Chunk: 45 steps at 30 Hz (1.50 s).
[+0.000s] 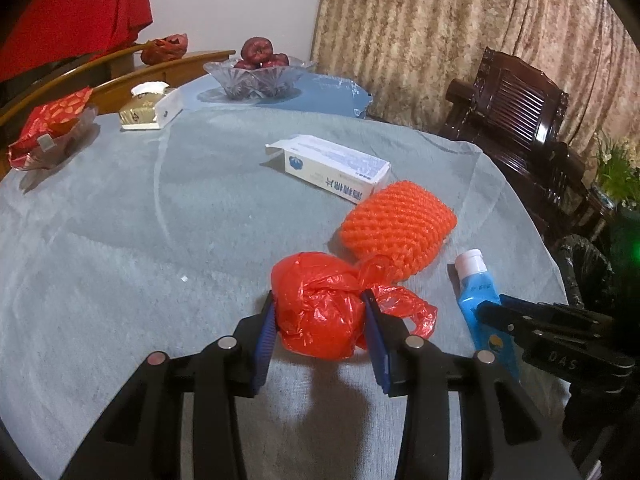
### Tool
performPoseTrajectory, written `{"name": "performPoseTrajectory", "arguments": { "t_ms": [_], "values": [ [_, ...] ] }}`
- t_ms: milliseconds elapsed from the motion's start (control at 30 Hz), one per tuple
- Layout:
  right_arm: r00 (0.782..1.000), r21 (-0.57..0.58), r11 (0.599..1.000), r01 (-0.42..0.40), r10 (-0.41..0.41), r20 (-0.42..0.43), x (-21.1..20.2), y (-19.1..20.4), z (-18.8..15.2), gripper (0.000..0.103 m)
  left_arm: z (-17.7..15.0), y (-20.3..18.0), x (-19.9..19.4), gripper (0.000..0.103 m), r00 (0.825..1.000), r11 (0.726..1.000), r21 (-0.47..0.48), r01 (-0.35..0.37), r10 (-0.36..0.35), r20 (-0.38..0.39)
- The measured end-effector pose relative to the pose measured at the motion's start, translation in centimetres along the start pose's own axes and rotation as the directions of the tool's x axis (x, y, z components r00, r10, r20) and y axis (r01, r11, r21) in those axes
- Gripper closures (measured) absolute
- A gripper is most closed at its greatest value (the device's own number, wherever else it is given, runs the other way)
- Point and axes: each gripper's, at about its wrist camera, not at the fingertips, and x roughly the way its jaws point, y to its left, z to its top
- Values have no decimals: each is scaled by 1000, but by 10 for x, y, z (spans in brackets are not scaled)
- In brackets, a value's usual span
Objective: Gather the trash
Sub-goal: 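Lift the red bag and blue tube off the table with both tools, then carry the red bag and blue tube over the black bin with both tools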
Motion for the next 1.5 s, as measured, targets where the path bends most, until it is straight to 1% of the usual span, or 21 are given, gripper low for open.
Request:
{"name": "performPoseTrajectory", "arguments": {
  "t_ms": [67,100,133,200,333,467,600,667,733,767,800,867,967,1000,1133,1300,1433,1467,1500],
  "values": [
    [1000,-7,1000,1,-1,-1,0,2,0,72,0,0,1,62,1000,1000,-1,1,-1,-2],
    [1000,-13,1000,4,-4,3,-1,3,1,82,-1,0,1,62,1000,1000,-1,1,-1,-3],
    [1000,-13,1000,-1,1,13,-4,3,2,89,-1,-1,1,62,1000,1000,0,1,-1,-3],
    [999,-18,1000,-10,10,30,-11,4,5,95,-1,-1,0,62,1000,1000,-1,1,-1,-4],
    [999,-81,997,-17,20,35,-20,22,14,100,-1,-1,-5,62,1000,1000,0,4,-4,7],
    [999,-118,992,-33,36,22,-21,41,15,99,-2,1,-11,62,1000,1000,5,4,-4,17],
    [999,-128,991,-41,42,7,-16,51,11,94,-7,7,-16,62,1000,1000,-4,-3,3,15],
    [1000,-145,989,-6,6,1,-12,56,8,93,-10,12,-18,62,1000,1000,-11,-10,11,10],
    [999,-175,984,34,-38,-16,-6,58,3,88,-13,16,-19,62,1000,1000,-21,-14,14,4],
    [999,-173,984,34,-38,-19,-5,57,0,88,-13,18,-19,62,1000,1000,-25,-14,14,3],
    [999,-168,985,31,-35,-23,-3,57,-1,85,-14,19,-20,62,1000,1000,-27,-15,15,2],
    [998,-161,986,50,-56,-27,-3,56,-2,87,-15,20,-20,62,1000,999,-28,-16,16,-1],
    [996,-152,985,82,-84,-10,-9,53,2,99,-15,20,-23,62,1000,1000,-24,-14,14,10],
    [997,-142,987,80,-81,-2,-12,51,4,101,-15,19,-24,62,1000,1000,-23,-13,13,14],
    [996,-134,987,93,-94,-3,-21,41,5,101,-13,15,-29,62,1000,1000,-21,-4,5,30],
    [996,-97,993,69,-75,-54,-11,30,-2,101,-12,8,-32,62,999,1000,-10,3,-3,32],
    [994,-114,989,89,-95,-55,-6,33,-5,98,-14,4,-30,62,1000,1000,-1,5,-5,19],
    [994,-117,989,88,-95,-55,-6,33,-4,99,-14,2,-29,62,1000,1000,2,5,-5,17],
    [994,-123,989,86,-93,-49,-8,35,-3,101,-14,1,-29,62,1000,1000,5,4,-4,17]
  ]
}}
